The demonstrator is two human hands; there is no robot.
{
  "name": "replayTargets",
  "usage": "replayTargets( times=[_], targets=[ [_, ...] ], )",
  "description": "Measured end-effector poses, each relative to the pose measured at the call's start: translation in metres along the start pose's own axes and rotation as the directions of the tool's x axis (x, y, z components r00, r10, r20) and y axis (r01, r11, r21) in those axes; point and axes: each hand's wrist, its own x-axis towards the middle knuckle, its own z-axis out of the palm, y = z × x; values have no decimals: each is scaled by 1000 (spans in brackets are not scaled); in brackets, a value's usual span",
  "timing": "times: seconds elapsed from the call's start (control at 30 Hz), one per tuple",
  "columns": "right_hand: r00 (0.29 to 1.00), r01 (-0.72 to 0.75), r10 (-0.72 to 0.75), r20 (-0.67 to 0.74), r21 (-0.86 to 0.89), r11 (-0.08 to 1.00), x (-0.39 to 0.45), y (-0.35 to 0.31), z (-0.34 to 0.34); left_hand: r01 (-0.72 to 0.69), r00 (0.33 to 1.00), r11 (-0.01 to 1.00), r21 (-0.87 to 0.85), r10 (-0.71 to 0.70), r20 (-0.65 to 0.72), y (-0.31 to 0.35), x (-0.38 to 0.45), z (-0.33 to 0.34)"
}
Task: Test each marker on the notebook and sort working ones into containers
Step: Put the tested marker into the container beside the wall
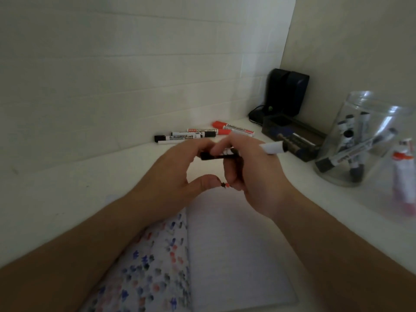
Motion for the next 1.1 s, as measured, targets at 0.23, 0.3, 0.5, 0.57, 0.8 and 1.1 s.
replayTargets(
  times=[0.23,0.3,0.5,0.57,0.8,1.1],
  targets=[
    [997,-3,1,76,20,1000,2,7,10,-64,995,992,108,56,81,4,0,-1],
    [997,1,-3,77,24,1000,3,11,10,-35,989,996,86,22,148,4,-1,-1],
    [994,-46,42,103,41,998,6,20,3,-27,973,998,58,12,231,1,1,-1],
    [992,-66,59,109,66,996,7,23,2,-16,971,998,62,0,238,0,1,-1],
    [988,-84,66,140,127,988,7,25,4,46,973,998,51,-56,223,-2,1,-6],
    [995,-89,79,60,189,978,10,15,-8,333,873,937,108,-350,340,-28,-4,-28]
  ],
)
